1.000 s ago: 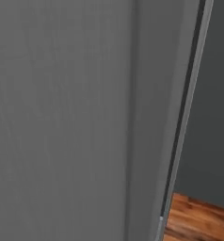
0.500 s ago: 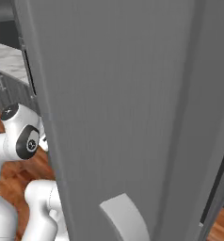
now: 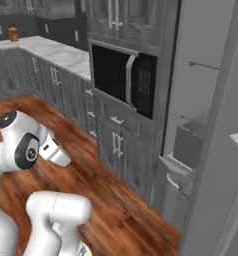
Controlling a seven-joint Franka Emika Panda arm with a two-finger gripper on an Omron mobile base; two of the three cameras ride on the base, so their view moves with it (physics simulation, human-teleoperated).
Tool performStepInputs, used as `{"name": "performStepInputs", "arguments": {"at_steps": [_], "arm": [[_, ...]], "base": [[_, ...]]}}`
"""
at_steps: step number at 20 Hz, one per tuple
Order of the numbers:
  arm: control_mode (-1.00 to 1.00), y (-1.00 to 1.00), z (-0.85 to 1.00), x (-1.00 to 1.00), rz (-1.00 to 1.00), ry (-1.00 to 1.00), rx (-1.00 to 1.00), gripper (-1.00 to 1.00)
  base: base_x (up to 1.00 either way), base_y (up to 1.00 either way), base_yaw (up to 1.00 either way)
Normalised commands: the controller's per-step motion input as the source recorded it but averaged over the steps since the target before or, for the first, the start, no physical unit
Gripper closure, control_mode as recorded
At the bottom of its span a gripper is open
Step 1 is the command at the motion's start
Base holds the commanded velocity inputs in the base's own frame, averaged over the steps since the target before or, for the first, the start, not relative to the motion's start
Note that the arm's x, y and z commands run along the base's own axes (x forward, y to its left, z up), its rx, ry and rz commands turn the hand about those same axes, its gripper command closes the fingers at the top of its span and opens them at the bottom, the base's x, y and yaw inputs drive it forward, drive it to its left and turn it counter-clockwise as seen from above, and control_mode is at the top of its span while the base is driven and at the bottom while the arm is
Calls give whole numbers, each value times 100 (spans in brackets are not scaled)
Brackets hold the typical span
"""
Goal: Place the cold items (lemon and lime) from the fridge in one tupperware on the dining counter. Place the warm items (hot dog and kebab skewer) in the stove area in another tupperware.
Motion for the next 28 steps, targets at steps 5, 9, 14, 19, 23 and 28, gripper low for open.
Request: {"name": "performStepInputs", "arguments": {"at_steps": [5,9,14,19,23,28], "arm": [[100,0,0,0,0,0,0,100],[100,0,0,0,0,0,0,100],[100,0,0,0,0,0,0,100],[100,0,0,0,0,0,0,100],[100,0,0,0,0,0,0,100],[100,0,0,0,0,0,0,100]], "base": [[-94,21,23],[-88,86,14],[-72,100,2],[-62,100,0],[-53,100,0],[-51,100,0]]}}
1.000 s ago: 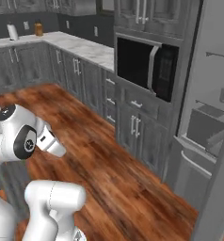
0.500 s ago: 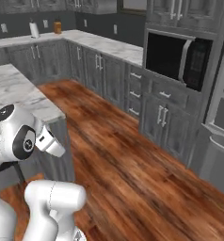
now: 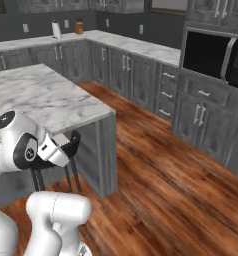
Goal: Place the cold items (lemon and lime) from the fridge in one tupperware on the dining counter. Place the warm items (hot dog and kebab skewer) in the stove area in another tupperware.
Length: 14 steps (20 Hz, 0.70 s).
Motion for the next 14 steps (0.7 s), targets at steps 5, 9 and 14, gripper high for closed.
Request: {"name": "performStepInputs", "arguments": {"at_steps": [5,9,14], "arm": [[100,0,0,0,0,0,0,100],[100,0,0,0,0,0,0,100],[100,0,0,0,0,0,0,100]], "base": [[-37,100,0],[-37,100,0],[-33,100,0]]}}
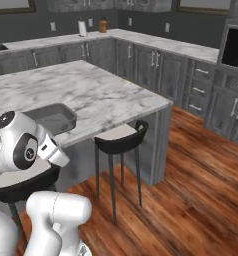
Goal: Place the cold items (lemon and lime) from the fridge in one tupperware on the dining counter. Place the warm items (hot dog and kebab skewer) in the stove area in another tupperware.
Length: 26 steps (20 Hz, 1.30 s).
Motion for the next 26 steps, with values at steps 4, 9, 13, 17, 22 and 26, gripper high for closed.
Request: {"name": "performStepInputs", "arguments": {"at_steps": [4,9,13,17,22,26], "arm": [[100,0,0,0,0,0,0,100],[100,0,0,0,0,0,0,100],[100,0,0,0,0,0,0,100],[100,0,0,0,0,0,0,100],[100,0,0,0,0,0,0,100],[-100,9,4,0,0,0,0,100]], "base": [[-14,86,0],[0,77,0],[-1,61,0],[-5,58,0],[-2,63,0],[0,38,0]]}}
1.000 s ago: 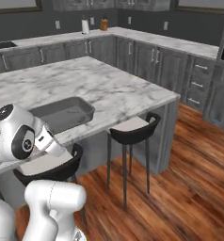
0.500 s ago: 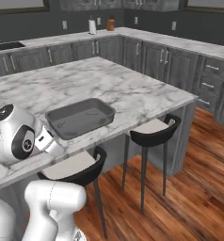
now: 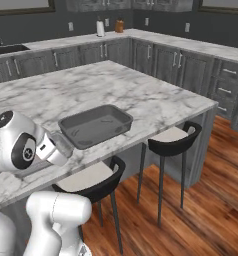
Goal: Place the cold items (lemon and lime) from the fridge in one tupperware on the dining counter. Place the warm items (hot dog and kebab skewer) in the stove area in another tupperware.
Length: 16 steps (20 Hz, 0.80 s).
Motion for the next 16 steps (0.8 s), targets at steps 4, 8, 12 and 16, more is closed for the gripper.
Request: {"name": "performStepInputs", "arguments": {"at_steps": [4,8,12,16], "arm": [[-100,22,9,1,7,5,0,100],[-100,54,0,18,18,12,1,100],[-100,62,0,28,22,3,6,100],[-100,47,-19,59,17,0,10,100]], "base": [[0,0,0],[0,0,0],[0,0,0],[0,0,0]]}}
